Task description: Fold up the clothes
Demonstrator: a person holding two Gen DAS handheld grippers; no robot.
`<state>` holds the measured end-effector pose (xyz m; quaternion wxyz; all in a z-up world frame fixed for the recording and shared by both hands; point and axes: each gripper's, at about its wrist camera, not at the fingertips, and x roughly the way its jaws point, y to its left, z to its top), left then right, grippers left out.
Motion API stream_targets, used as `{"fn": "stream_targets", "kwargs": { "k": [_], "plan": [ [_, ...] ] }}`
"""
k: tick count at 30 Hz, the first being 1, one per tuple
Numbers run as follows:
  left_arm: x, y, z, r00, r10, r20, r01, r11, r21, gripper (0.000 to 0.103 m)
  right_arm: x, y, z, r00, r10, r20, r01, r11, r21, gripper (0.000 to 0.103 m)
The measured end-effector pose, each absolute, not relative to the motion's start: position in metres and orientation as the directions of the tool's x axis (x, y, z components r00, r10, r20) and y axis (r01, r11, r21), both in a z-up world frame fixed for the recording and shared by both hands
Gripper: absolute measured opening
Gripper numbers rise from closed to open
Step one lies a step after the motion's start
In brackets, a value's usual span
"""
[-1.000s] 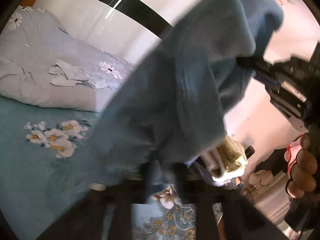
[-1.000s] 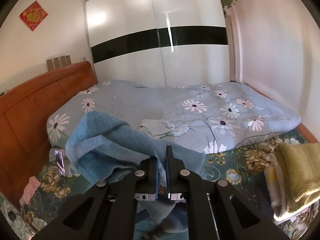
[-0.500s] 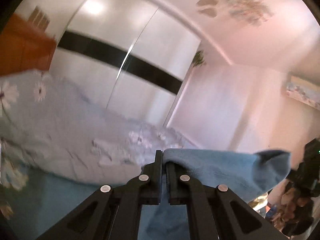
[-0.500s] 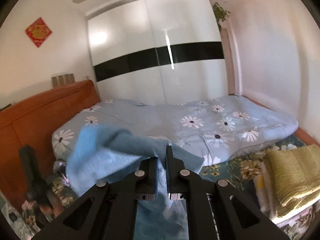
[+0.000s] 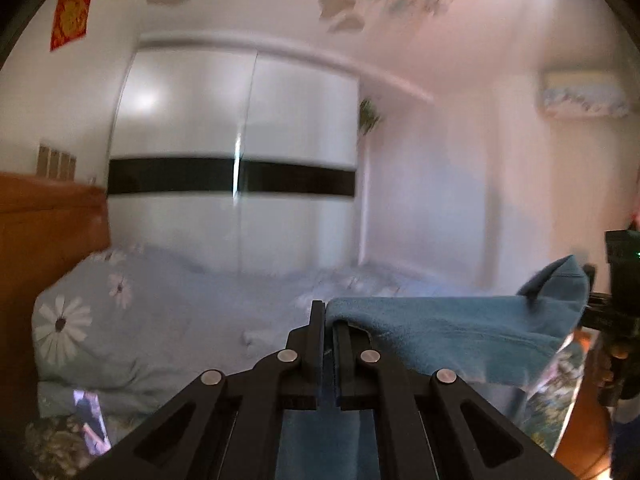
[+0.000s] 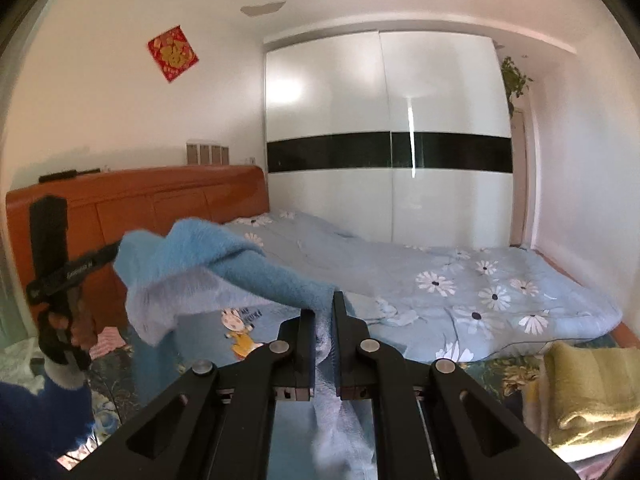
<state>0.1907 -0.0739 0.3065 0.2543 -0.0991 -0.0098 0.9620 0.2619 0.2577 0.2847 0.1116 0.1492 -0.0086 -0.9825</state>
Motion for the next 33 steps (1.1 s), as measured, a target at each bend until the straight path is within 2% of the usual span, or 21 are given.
{"fn": "stream_targets", "kwargs": {
  "k": [5,8,11,15,20,27,33],
  "plan": [
    [0.081,-0.048,0.222,-0.802,0.408,-0.436,-0.393,-0.911,-0.128,0.004,0.183,0.262,0.218,-0.842,-0.217,-0.494,0.176,-0.976,0.129,0.006],
    [0.01,-0.033,0.146,-0.727,0.358,-0.587,-0.32,-0.932,-0.173,0.004,0.125,0.266,0.158,-0.756,-0.22,-0.617,0.119,-0.972,0.2,0.006],
    [-0.027,-0.021,0.089,-0.657,0.339,-0.673,-0.266,-0.94,-0.213,0.003,0.074,0.273,0.101,-0.679,-0.206,-0.705,0.055,-0.971,0.232,0.006],
    [-0.065,-0.016,0.042,-0.607,0.32,-0.728,-0.209,-0.947,-0.243,0.003,0.023,0.282,0.034,-0.579,-0.21,-0.788,-0.019,-0.963,0.27,0.006],
    [-0.115,-0.001,0.016,-0.601,0.27,-0.752,-0.18,-0.963,-0.202,0.003,-0.023,0.299,0.007,-0.556,-0.237,-0.797,-0.084,-0.938,0.337,0.006],
    [-0.168,0.01,-0.047,-0.492,0.206,-0.845,-0.111,-0.978,-0.175,0.003,-0.081,0.303,-0.039,-0.485,-0.24,-0.841,-0.147,-0.926,0.349,0.006],
    [-0.177,0.003,-0.074,-0.406,0.249,-0.879,-0.062,-0.967,-0.246,0.004,-0.085,0.311,-0.07,-0.453,-0.301,-0.839,-0.16,-0.899,0.409,0.007]
  ]
}}
